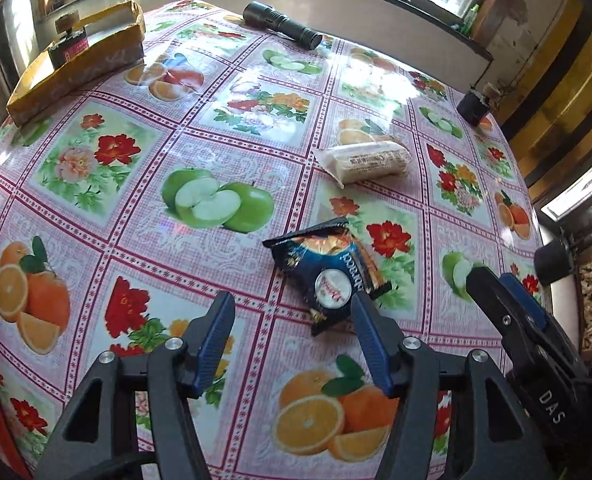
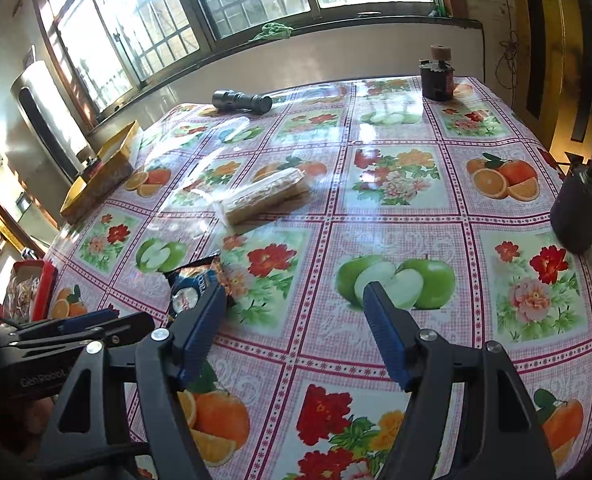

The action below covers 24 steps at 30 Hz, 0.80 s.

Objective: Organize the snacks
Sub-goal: 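Grasp the blue snack bag with the left tool while the right tool grasps the other white bar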

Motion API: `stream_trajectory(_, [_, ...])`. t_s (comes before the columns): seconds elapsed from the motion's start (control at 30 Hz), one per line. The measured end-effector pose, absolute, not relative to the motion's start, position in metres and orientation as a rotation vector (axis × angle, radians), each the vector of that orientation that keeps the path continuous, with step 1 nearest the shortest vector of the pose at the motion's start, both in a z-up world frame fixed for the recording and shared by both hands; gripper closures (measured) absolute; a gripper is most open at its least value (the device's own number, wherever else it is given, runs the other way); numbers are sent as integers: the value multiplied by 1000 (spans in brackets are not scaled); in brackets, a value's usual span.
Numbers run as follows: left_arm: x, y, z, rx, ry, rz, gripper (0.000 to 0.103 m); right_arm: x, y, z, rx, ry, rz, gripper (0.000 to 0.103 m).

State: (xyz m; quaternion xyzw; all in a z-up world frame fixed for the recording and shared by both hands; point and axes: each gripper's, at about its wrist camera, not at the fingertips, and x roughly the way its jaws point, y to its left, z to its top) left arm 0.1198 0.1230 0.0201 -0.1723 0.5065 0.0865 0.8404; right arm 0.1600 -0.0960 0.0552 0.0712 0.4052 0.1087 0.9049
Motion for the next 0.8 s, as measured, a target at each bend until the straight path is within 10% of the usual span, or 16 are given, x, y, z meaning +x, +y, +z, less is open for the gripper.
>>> stream_trajectory(0.5, [165,102,-2,-299,1096,273,41,225,-106,44,218,891,280,29])
stream_trajectory(0.57, [162,106,-1,-273,1084,269,59,233,-102,43,182,892,310,29])
stream_trajectory(0.8, [141,143,0,-277,1089,221,62,262,-52,38,-192,883,540,29])
